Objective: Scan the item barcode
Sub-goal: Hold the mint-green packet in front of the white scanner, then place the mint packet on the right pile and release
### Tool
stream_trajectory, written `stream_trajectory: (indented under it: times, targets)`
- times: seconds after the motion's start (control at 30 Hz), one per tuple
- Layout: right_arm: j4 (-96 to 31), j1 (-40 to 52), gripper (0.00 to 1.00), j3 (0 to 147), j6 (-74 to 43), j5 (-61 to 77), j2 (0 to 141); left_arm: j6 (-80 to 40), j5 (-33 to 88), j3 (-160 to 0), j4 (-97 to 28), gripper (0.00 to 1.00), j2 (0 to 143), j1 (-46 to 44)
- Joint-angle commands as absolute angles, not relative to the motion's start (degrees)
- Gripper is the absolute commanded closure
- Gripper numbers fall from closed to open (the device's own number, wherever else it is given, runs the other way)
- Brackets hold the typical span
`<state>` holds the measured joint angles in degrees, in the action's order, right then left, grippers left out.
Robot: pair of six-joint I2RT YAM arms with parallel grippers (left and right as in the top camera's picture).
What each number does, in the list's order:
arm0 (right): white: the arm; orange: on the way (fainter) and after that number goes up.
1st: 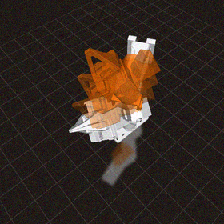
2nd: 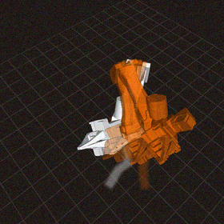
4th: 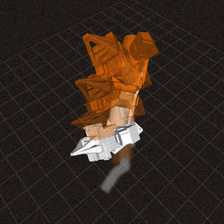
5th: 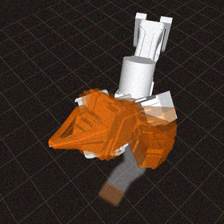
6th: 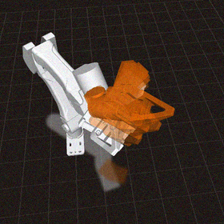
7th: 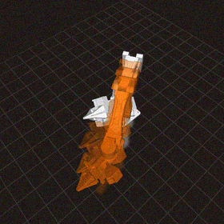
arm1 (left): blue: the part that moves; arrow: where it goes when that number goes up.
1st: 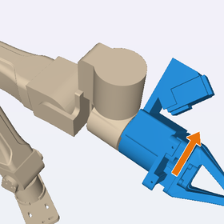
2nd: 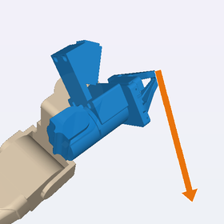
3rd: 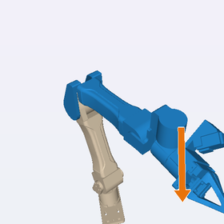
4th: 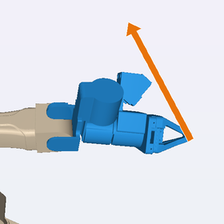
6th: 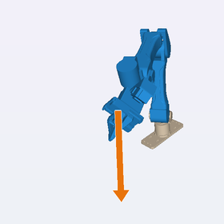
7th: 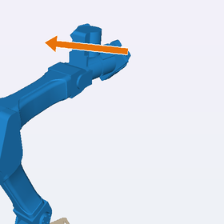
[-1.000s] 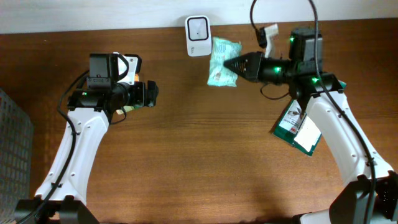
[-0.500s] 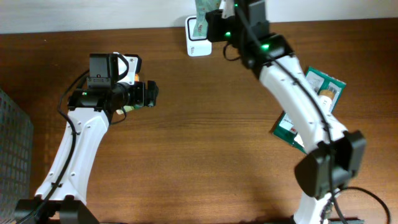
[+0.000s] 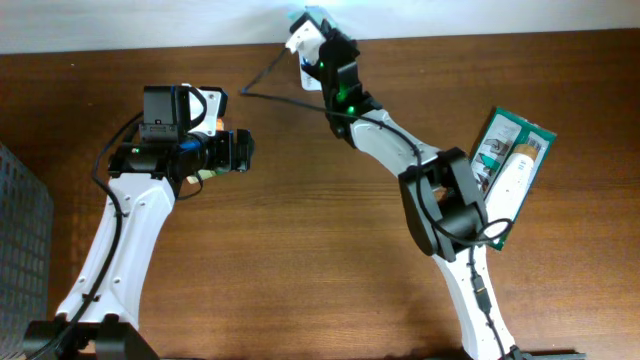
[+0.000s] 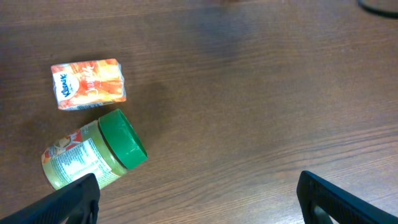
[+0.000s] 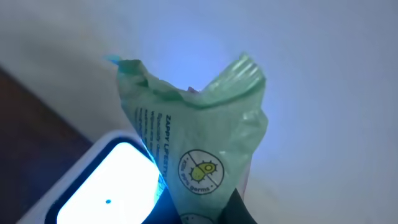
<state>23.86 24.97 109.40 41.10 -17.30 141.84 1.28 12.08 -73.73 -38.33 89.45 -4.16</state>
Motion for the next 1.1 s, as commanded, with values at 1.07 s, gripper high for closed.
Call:
stream_trajectory:
  times: [1.07]
  targets:
    - [-68.03, -7.20, 0.96, 106.56, -18.55, 4.54, 109.43, 1.74, 12.16, -74.56, -38.26, 0.01, 88.71, -3.95]
